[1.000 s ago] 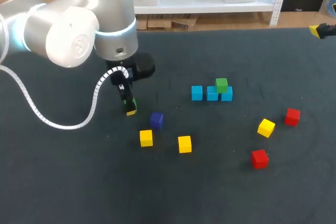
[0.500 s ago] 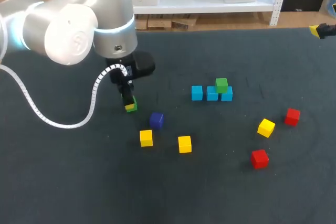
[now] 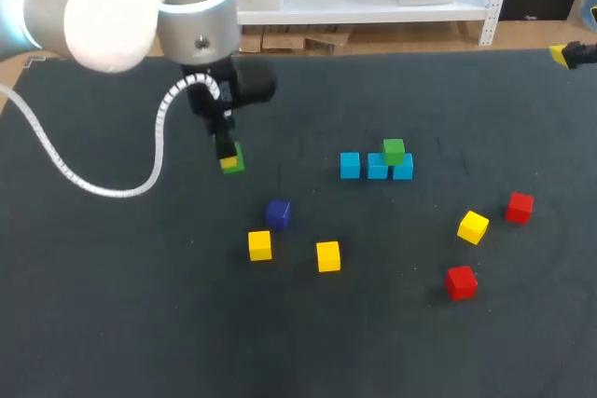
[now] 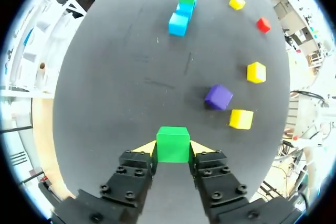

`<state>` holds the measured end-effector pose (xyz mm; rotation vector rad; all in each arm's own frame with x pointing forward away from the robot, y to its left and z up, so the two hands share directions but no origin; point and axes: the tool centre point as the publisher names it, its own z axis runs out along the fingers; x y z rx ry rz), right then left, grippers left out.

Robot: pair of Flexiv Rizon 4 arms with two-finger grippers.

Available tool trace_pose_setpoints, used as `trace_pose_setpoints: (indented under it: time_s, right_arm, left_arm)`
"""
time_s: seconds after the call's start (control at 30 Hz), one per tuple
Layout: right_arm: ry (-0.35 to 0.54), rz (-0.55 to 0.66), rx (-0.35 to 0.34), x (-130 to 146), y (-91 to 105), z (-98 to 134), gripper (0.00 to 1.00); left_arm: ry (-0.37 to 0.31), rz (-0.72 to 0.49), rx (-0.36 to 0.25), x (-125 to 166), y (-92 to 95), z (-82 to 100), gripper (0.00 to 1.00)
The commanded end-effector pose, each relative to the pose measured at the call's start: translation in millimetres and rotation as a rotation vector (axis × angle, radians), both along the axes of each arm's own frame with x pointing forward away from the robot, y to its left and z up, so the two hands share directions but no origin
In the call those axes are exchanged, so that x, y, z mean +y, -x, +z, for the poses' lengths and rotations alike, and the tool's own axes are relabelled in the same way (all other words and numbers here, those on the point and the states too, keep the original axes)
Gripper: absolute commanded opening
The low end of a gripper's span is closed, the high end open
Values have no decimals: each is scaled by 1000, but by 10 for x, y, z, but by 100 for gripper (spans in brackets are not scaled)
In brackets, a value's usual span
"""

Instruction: Place the blue cubes, place green cubes on the blue cubes, place the yellow cubes on the green cubes, then place the red cubes on the yellow cubes, and place purple cube on the red cubes.

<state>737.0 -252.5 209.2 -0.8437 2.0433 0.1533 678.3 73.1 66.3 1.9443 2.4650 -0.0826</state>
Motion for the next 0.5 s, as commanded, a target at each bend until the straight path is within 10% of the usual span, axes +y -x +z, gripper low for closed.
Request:
trace_pose_setpoints:
  time_s: [0.03,0.5]
  right_arm:
    - [-5,9,2,-15,-25,-8,100]
    - [-5,9,2,-15,-25,-8,100]
  left_arm:
    - [32,-26,-4,-90,31,193,0]
    - [113,-8,-95,-537,-114,586,0]
